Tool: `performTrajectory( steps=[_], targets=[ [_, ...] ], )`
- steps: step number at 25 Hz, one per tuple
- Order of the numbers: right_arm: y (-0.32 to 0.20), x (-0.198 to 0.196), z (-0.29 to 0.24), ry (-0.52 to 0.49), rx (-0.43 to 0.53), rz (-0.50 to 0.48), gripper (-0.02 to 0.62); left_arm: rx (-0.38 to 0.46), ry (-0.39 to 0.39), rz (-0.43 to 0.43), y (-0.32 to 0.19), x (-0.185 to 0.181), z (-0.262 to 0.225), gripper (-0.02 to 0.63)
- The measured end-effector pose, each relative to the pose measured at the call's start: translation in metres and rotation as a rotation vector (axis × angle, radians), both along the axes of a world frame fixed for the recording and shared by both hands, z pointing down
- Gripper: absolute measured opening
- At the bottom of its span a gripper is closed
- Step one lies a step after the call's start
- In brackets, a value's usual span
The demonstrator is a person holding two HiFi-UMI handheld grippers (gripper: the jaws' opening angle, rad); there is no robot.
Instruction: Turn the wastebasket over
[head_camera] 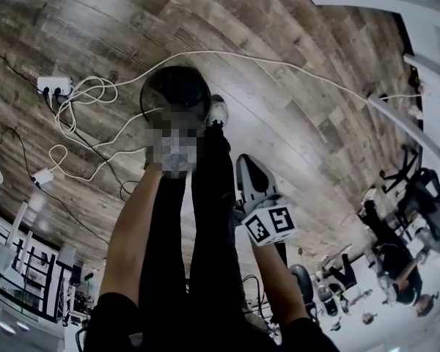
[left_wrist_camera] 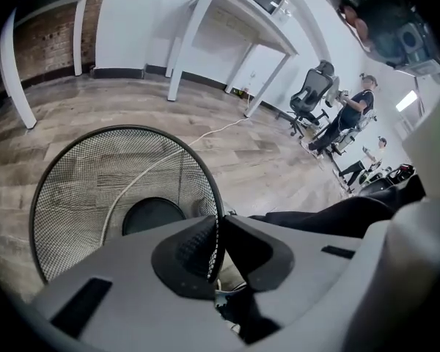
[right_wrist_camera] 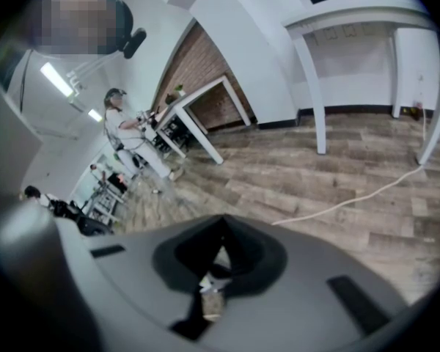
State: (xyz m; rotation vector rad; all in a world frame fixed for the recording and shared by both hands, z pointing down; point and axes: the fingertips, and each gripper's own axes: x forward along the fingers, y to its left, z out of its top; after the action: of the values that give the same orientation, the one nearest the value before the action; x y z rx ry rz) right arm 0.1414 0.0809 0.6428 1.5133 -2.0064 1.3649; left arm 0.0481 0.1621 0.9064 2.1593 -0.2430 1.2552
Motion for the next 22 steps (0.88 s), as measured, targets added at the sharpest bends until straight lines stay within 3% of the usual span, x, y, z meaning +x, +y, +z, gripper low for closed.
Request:
performTrajectory(
  steps=[22],
  targets=[
    [0.015,-0.003,0.012,0.002,-0.018,-0.018,0.032,-0.104,0.055,0.009,0.034,0.015,0.022,0.078]
  ],
)
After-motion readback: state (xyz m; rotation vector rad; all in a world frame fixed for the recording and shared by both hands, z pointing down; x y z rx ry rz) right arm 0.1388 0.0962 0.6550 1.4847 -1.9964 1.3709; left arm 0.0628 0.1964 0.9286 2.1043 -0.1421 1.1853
